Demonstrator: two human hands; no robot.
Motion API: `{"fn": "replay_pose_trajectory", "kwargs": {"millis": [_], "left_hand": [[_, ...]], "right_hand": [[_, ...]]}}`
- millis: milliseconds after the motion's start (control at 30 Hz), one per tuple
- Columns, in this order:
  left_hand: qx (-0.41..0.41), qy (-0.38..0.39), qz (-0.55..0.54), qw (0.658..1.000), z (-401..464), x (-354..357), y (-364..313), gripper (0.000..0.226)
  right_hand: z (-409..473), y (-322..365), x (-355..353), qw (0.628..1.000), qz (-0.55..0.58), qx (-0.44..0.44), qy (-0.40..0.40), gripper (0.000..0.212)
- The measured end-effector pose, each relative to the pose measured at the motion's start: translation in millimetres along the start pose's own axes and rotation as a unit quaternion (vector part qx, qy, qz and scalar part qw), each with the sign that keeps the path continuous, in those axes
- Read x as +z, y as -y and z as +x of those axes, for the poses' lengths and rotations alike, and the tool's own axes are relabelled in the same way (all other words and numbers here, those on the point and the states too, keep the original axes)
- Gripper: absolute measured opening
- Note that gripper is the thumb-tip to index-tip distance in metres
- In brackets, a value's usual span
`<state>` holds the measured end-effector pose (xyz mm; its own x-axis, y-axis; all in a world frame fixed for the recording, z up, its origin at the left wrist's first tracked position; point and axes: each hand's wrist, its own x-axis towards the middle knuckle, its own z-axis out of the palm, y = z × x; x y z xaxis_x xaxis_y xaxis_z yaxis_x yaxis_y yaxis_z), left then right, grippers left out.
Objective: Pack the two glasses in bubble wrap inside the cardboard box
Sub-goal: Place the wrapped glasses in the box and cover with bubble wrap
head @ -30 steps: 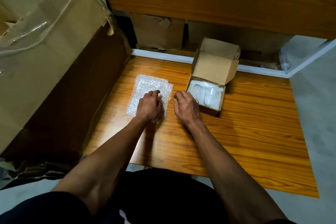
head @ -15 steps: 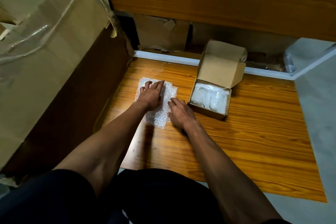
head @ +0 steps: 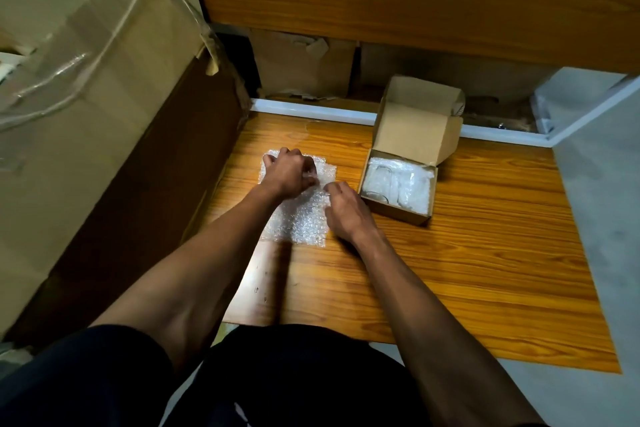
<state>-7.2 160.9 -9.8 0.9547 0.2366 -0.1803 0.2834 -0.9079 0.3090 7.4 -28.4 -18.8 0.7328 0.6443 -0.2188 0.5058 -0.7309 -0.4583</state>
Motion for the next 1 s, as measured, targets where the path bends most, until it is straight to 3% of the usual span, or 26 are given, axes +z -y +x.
{"fn": "replay_pose_trajectory", "kwargs": {"millis": [67, 133, 267, 433, 567, 667, 800, 833, 933, 1000], "left_hand": [[-0.001, 0.03, -0.087, 0.996, -1, -8, 4, 0.022], [0.011, 0.092, -0.245, 0.965, -3, -17, 9, 0.022], [0.036, 0.169, -0.415, 0.893, -18, -40, 3, 0.017], [0.019, 0.105, -0.491, 0.864, -32, -52, -7, 0.014], [-0.004, 0.056, -0.55, 0.833, -41, -51, -12, 0.021], [-0.042, 0.014, -0.611, 0.79, -46, -50, -23, 0.014], [-0.089, -0.045, -0.634, 0.767, -52, -40, -41, 0.022], [-0.092, -0.047, -0.635, 0.766, -53, -37, -45, 0.02], [-0.1, -0.051, -0.628, 0.77, -59, -30, -59, 0.018], [-0.112, -0.047, -0.621, 0.774, -61, -28, -65, 0.031]], "right_hand": [[-2, 2, -6, 0.996, 0.047, -0.003, -0.072, 0.058], [-3, 3, -12, 0.989, 0.087, -0.008, -0.118, 0.075], [0, 5, -32, 0.977, 0.195, 0.019, -0.089, 0.093], [0, -10, -58, 0.939, 0.335, 0.079, -0.006, 0.038], [-18, -26, -81, 0.889, 0.45, 0.076, 0.031, 0.02], [-35, -42, -94, 0.83, 0.547, 0.092, 0.058, 0.036], [-52, -58, -87, 0.756, 0.639, 0.132, 0.041, 0.106], [-56, -58, -84, 0.748, 0.649, 0.137, 0.027, 0.111], [-65, -60, -83, 0.73, 0.665, 0.154, -0.018, 0.101], [-69, -60, -89, 0.726, 0.668, 0.155, -0.049, 0.095]]}}
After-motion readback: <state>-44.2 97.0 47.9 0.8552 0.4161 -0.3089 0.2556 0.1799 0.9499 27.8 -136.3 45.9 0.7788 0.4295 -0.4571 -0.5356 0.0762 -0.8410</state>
